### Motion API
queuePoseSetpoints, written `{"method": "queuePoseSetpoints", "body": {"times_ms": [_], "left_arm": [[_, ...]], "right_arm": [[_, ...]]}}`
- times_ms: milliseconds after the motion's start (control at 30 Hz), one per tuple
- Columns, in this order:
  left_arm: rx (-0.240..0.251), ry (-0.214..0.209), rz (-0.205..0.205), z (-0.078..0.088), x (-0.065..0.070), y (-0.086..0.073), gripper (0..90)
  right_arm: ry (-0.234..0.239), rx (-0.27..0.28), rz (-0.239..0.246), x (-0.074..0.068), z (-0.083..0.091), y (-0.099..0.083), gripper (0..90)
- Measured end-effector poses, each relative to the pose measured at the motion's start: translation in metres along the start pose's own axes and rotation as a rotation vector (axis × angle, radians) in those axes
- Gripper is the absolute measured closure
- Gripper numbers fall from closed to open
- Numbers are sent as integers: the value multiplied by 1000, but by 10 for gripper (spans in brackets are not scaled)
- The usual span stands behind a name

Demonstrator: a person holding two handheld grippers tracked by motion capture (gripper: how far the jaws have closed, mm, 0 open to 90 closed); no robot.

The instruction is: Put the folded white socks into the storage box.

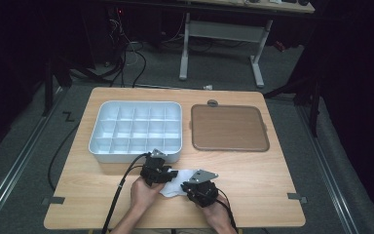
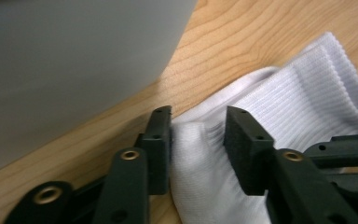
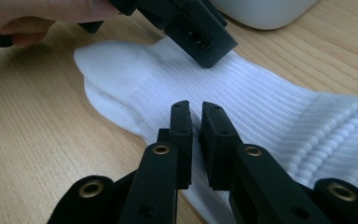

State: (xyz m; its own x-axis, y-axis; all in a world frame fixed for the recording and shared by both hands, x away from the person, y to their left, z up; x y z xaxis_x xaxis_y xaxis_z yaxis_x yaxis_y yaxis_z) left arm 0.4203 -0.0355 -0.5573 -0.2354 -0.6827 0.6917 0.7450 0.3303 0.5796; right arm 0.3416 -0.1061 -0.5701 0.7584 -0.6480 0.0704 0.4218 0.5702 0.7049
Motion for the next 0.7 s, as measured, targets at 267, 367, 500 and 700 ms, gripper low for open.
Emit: {"method": "queuePoseSetpoints", "body": {"times_ms": [267, 367, 500, 700], "left_arm": [[-16, -34, 41, 11, -3, -3, 788], [-10, -42, 56, 18, -5, -4, 799], [3, -52, 64, 26, -6, -4, 807], [28, -72, 75, 37, -4, 2, 812]], "right_arm": [[5, 6, -6, 0, 3, -2, 831], [6, 8, -8, 0, 3, -3, 831], [21, 6, -12, -3, 4, -1, 831], [-3, 30, -19, 0, 7, 11, 831]]}}
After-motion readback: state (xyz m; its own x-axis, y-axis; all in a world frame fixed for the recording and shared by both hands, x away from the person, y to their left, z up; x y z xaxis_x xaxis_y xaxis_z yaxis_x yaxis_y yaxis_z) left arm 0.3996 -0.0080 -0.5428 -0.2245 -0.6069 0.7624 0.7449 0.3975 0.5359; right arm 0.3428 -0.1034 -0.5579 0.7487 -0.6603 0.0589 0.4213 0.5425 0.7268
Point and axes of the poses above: each handheld gripper's, and its own axes: z roughly backward along the jaws, y roughly out of its top, x roughly to its right, the point moved 7 cm from there along -z, roughly forward along the jaws, and after that the axes turned 7 degrees about z, right-handed, at the moved point
